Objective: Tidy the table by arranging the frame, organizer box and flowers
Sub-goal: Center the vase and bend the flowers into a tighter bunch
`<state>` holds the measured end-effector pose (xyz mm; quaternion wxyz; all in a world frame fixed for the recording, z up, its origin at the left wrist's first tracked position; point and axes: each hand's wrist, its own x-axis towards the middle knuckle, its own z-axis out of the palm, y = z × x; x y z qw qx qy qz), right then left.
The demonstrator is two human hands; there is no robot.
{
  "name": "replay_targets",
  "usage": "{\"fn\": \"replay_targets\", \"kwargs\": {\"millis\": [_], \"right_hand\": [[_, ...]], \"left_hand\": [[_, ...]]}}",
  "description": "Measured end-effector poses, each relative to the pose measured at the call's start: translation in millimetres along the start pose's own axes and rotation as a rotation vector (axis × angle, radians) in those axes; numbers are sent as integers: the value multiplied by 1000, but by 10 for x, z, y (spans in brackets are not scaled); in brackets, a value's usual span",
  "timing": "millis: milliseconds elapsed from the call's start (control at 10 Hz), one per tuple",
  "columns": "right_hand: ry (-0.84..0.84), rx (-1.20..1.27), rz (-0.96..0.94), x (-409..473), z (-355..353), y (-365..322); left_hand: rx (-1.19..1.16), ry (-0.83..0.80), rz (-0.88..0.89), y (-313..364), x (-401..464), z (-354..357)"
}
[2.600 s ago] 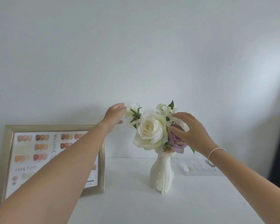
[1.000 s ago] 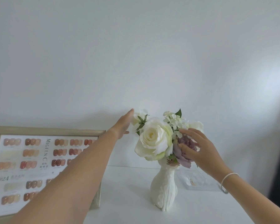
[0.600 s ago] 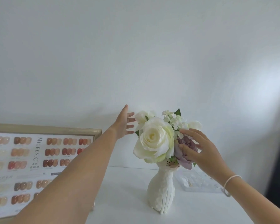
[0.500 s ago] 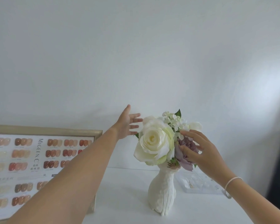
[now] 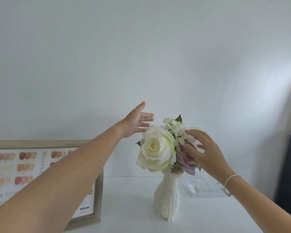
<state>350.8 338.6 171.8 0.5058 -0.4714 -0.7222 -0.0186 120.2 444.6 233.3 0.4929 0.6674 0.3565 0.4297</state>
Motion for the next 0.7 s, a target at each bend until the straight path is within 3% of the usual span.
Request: {"fn": "replay_targets", "kwargs": {"millis": [200, 500, 700], "right_hand": [[-53, 6, 57, 18, 47, 15], [-13, 26, 96, -112, -71, 8], [-61, 32, 151, -265, -89, -34]], "left_hand": [[125, -29, 2, 15, -140, 130], [224, 72, 77, 36, -528, 206], [451, 185, 210, -21, -929, 491]]}}
